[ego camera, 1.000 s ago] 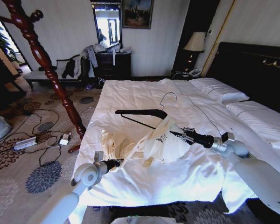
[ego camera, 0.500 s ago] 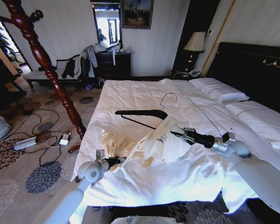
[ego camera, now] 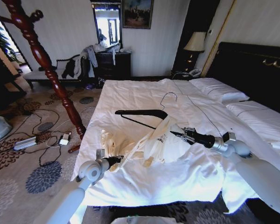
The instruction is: Pick up the clothes from the bed and hang them on the clothes hanger.
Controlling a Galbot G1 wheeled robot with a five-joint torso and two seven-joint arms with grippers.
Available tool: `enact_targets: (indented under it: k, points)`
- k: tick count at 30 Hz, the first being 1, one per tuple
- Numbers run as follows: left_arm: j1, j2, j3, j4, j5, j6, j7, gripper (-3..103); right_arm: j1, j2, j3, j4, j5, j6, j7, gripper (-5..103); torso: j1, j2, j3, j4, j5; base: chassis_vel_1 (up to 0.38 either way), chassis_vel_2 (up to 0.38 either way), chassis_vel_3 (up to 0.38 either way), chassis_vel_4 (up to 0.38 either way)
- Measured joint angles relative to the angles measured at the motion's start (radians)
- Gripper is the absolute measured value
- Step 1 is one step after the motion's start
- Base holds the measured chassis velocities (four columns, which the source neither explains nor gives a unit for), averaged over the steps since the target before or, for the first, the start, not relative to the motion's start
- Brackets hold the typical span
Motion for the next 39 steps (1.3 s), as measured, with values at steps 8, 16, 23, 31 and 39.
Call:
enact_targets:
  k: [8, 16, 23, 31, 39]
  points:
    - [0.026, 0.113, -0.145, -0.146, -0.093, 0.000, 0.024, 0, 0.004, -0.002, 0.000, -0.005, 0.021, 0.000, 0.060, 20, 0.000, 0.000, 0.000, 0.0001, 0.0000, 0.000, 0.000, 0.000, 0.000]
    - [-0.021, 0.136, -0.273, -0.164, -0.187, -0.050, 0.075, 0, 0.009, -0.007, -0.007, 0.003, 0.028, -0.004, 0.067, 20, 0.000, 0.000, 0.000, 0.0001, 0.0000, 0.000, 0.000, 0.000, 0.000]
    - [-0.116, 0.185, -0.312, -0.098, -0.253, -0.135, 0.125, 0, 0.007, -0.024, -0.031, 0.033, 0.042, -0.006, 0.052, 20, 0.000, 0.000, 0.000, 0.0001, -0.0001, 0.000, 0.000, 0.000, 0.000]
    - [-0.346, 0.263, -0.246, 0.006, -0.338, -0.144, 0.147, 0, 0.006, -0.017, -0.063, 0.056, 0.012, -0.007, 0.022, 20, 0.000, 0.000, 0.000, -0.0003, 0.0004, 0.000, 0.000, 0.000, 0.000]
    - [-0.520, 0.316, -0.208, 0.025, -0.457, -0.138, 0.143, 0, 0.003, 0.000, -0.084, 0.028, -0.055, -0.009, 0.025, 20, 0.000, 0.000, 0.000, 0.0000, 0.0002, 0.000, 0.000, 0.000, 0.000]
